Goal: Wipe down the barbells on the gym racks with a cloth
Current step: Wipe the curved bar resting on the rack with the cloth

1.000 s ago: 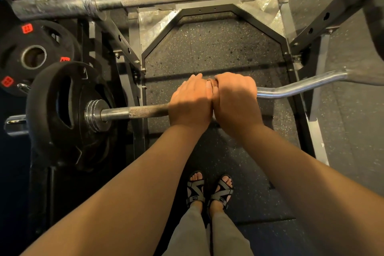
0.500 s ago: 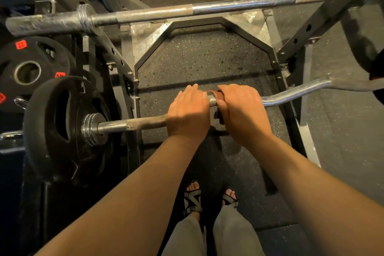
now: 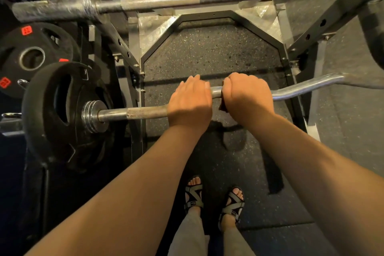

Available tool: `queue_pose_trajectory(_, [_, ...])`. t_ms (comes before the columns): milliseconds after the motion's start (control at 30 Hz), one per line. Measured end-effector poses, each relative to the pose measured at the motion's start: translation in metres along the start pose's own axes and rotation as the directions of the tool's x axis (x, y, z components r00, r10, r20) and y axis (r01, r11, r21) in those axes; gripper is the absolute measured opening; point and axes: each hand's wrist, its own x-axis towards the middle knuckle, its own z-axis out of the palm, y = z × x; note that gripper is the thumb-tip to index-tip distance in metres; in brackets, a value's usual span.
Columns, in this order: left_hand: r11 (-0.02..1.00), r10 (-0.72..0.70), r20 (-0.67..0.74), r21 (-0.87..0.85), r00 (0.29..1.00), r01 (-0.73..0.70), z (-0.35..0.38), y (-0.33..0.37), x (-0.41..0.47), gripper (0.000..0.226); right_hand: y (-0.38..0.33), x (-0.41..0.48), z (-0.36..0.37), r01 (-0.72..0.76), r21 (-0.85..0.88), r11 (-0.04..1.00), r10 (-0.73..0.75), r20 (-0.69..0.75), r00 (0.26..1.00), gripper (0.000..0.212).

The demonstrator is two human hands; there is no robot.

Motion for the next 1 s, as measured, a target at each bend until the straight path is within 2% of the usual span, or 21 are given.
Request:
queue_pose_trajectory(67, [1.000, 0.018, 0.008, -0.015, 1.000, -0.018, 0.003, -0.003, -0.002, 0.033, -0.007, 0.009, -0.001, -0.011, -0.010, 1.000, 0.012, 0.049, 0.999, 0.018])
queue_pose_trajectory(100, [0.998, 0.042, 0.059, -0.046, 0.997, -0.040, 0.004, -0.002, -0.004, 0.040, -0.009, 0.009, 0.003, -0.008, -0.016, 1.000, 0.008, 0.002, 1.000, 0.013])
queue_pose_trajectory(133, [0.995, 0.063, 0.125, -0.088, 0.990, -0.052, 0.004, -0.002, -0.005, 0.050, -0.011, 0.005, 0.008, -0.003, -0.015, 1.000, 0.002, -0.107, 0.994, 0.013])
queue_pose_trajectory(200, [0.993, 0.064, 0.196, -0.107, 0.978, -0.043, 0.005, -0.002, -0.008, 0.059, -0.014, -0.015, 0.017, -0.008, 0.120, 0.993, 0.050, -0.351, 0.935, 0.023])
queue_pose_trajectory(267, [0.999, 0.026, 0.132, -0.036, 0.991, -0.022, 0.005, -0.001, -0.006, 0.046, -0.016, -0.029, 0.023, 0.024, 0.243, 0.970, 0.084, -0.425, 0.901, 0.025])
queue_pose_trajectory(367, [1.000, -0.009, 0.059, 0.016, 0.998, 0.008, 0.001, -0.001, -0.002, 0.031, -0.015, -0.015, 0.027, -0.043, 0.174, 0.984, 0.112, -0.411, 0.905, 0.034])
queue_pose_trajectory(433, [1.000, -0.017, 0.112, 0.005, 0.994, 0.016, 0.000, -0.001, 0.001, 0.031, -0.017, -0.001, 0.032, -0.069, 0.054, 0.996, 0.085, -0.409, 0.909, 0.043])
queue_pose_trajectory(533, [0.999, -0.040, 0.161, -0.004, 0.986, 0.041, 0.004, -0.001, 0.000, 0.034, -0.021, 0.008, 0.032, -0.116, 0.108, 0.987, 0.152, -0.424, 0.893, 0.050])
queue_pose_trajectory(633, [0.998, -0.052, 0.151, -0.013, 0.987, 0.055, 0.005, -0.001, -0.005, 0.032, -0.023, -0.014, 0.033, -0.038, 0.244, 0.969, 0.141, -0.421, 0.896, 0.031])
queue_pose_trajectory(700, [0.997, -0.071, 0.108, 0.001, 0.992, 0.071, 0.002, 0.000, -0.002, 0.026, -0.026, -0.034, 0.035, 0.056, 0.258, 0.965, 0.072, -0.463, 0.883, 0.025])
queue_pose_trajectory(767, [0.995, -0.096, 0.120, -0.017, 0.988, 0.099, 0.000, 0.002, 0.001, 0.027, -0.020, -0.023, 0.033, 0.045, 0.227, 0.973, 0.061, -0.440, 0.896, 0.023])
queue_pose_trajectory(833, [0.989, -0.115, 0.141, -0.074, 0.983, 0.126, -0.002, 0.003, 0.002, 0.033, -0.019, -0.003, 0.035, 0.011, 0.137, 0.990, 0.045, -0.397, 0.917, 0.026])
queue_pose_trajectory(900, [0.980, -0.148, 0.137, -0.111, 0.979, 0.164, -0.004, 0.001, 0.004, 0.036, -0.018, 0.014, 0.035, 0.039, 0.040, 0.998, -0.021, -0.382, 0.924, 0.032])
queue_pose_trajectory(1000, [0.986, -0.148, 0.120, -0.058, 0.982, 0.156, -0.005, 0.000, 0.005, 0.034, -0.016, 0.012, 0.034, 0.068, 0.069, 0.995, -0.035, -0.403, 0.915, 0.043])
